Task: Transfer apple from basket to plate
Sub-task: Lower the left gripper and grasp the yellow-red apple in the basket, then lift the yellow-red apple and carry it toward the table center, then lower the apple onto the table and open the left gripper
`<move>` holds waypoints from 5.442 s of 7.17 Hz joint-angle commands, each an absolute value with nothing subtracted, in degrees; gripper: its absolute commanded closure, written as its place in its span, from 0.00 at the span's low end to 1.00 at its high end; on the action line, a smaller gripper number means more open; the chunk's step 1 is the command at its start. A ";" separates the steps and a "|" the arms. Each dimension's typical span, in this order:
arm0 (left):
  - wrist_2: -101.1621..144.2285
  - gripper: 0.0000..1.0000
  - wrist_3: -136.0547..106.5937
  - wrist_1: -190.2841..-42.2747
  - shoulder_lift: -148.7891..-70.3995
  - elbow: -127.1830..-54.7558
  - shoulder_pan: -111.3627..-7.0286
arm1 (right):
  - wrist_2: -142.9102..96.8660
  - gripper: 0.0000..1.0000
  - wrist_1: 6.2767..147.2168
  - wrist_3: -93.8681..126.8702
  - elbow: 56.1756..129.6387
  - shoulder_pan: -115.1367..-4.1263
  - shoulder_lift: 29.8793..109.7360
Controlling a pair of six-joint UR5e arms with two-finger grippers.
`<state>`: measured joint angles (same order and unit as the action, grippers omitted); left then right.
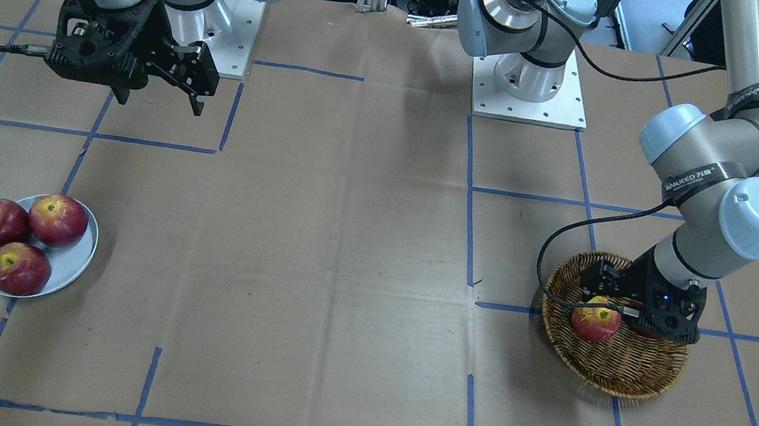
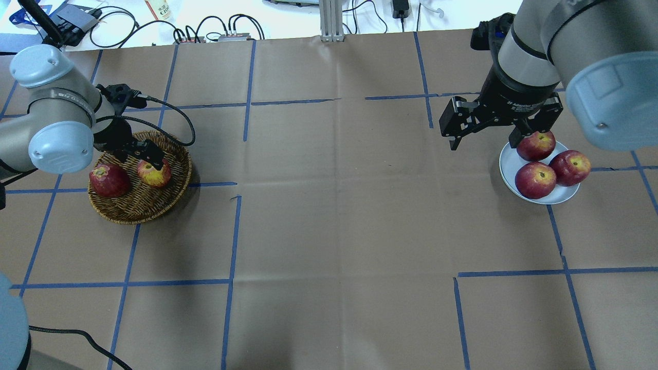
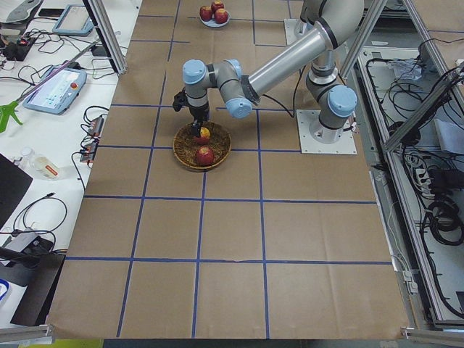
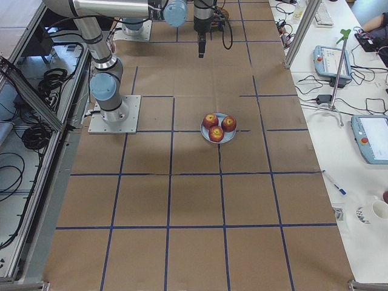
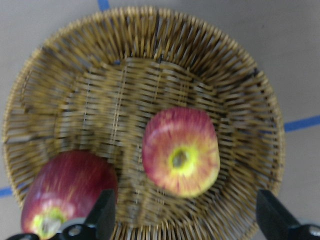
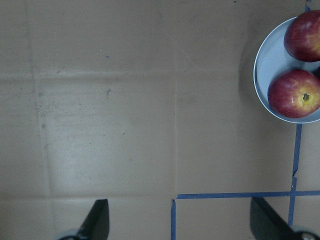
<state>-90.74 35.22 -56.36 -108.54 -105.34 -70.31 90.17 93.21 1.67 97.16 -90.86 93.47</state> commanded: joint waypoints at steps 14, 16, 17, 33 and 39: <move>-90.62 0.63 0.55 -60.64 -104.85 -103.89 -93.81 | 90.44 0.00 92.90 1.93 95.89 -90.88 93.25; -90.79 0.62 -12.61 -58.29 -109.04 -102.32 -104.27 | 90.35 0.00 92.81 1.93 95.89 -90.88 93.16; -90.88 0.62 -13.00 -54.88 -112.12 -102.04 -106.94 | 90.35 0.00 92.81 1.85 95.98 -90.88 93.16; -90.79 0.01 -17.67 -51.77 -122.62 -93.78 -113.82 | 90.44 0.00 93.43 1.76 96.24 -90.88 93.16; -91.05 0.01 -8.36 -78.69 -97.35 -93.52 -103.83 | 90.35 0.00 93.78 2.63 91.16 -91.40 88.52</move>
